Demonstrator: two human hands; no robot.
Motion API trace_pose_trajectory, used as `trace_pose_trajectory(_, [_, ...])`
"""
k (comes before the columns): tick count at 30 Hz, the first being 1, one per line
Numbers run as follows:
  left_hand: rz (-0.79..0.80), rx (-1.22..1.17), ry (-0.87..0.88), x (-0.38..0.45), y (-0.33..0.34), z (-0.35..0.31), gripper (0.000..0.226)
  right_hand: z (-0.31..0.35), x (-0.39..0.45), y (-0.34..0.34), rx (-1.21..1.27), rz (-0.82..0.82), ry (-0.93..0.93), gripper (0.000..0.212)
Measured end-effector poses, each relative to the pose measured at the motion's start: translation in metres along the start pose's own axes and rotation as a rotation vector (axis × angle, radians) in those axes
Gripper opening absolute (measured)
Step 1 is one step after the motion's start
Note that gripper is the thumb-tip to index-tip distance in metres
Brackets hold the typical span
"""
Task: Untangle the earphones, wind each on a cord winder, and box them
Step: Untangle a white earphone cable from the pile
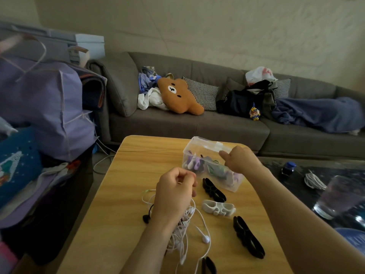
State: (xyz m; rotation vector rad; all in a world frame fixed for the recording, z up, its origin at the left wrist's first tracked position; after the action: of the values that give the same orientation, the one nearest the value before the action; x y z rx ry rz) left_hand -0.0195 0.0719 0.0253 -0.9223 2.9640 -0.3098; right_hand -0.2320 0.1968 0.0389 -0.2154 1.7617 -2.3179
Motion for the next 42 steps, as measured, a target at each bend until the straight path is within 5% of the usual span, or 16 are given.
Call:
trace_pose_trajectory(4, [-0.009,0.207,0.139,-0.01,-0.006,-0.005,0.015,0.01,-0.03,-0.023,0.142,-0.156,-0.097,0.044])
trace_pose_trajectory(7, [-0.044,0.782,0.272,-0.021,-0.019,-0.005,0.02,0.017,-0.065,-0.037,0.242,-0.239,-0.236,0.033])
trace_pose_trajectory(12, [0.146,1.106,0.105,-0.041,-0.043,0.018,0.068,0.026,-0.117,-0.012,0.348,0.248,-0.318,0.022])
trace_pose_trajectory(16, [0.302,1.02,-0.035,-0.044,-0.052,0.035,0.083,0.036,-0.145,0.029,0.214,0.55,-0.433,0.07])
trace_pose_trajectory(20, [0.235,0.992,0.073,-0.039,-0.047,0.039,0.049,0.047,-0.156,0.065,0.219,0.406,-0.456,0.096])
trace_pose_trajectory(26, [0.031,0.736,0.182,-0.024,-0.051,0.046,0.033,0.041,-0.148,0.067,0.481,0.302,-0.514,0.073])
trace_pose_trajectory(29, [-0.012,0.564,0.226,-0.02,-0.054,0.042,0.036,0.035,-0.146,0.056,0.652,0.115,-0.472,0.059])
trace_pose_trajectory(34, [-0.083,0.295,0.269,-0.019,-0.049,0.034,0.032,0.026,-0.147,0.053,0.651,0.065,-0.473,0.095])
trace_pose_trajectory(38, [-0.127,0.246,0.233,-0.015,-0.053,0.033,0.035,0.014,-0.14,0.055,0.484,0.143,-0.359,0.1])
trace_pose_trajectory(42, [-0.068,-0.124,0.096,-0.013,-0.052,0.033,0.051,0.012,-0.135,0.057,0.377,0.199,-0.395,0.039])
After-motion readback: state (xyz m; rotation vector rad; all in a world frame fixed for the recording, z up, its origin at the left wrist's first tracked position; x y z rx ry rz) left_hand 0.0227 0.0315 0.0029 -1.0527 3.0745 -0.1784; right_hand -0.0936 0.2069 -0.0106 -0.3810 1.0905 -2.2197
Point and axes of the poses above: each hand's wrist, its own x-axis towards the middle knuckle, its own y-axis out of the palm, z = x × y, the point moved 1 cm from there along x, towards the middle knuckle, and after that the axes turned 6 degrees about x, right-handed, at the moved point
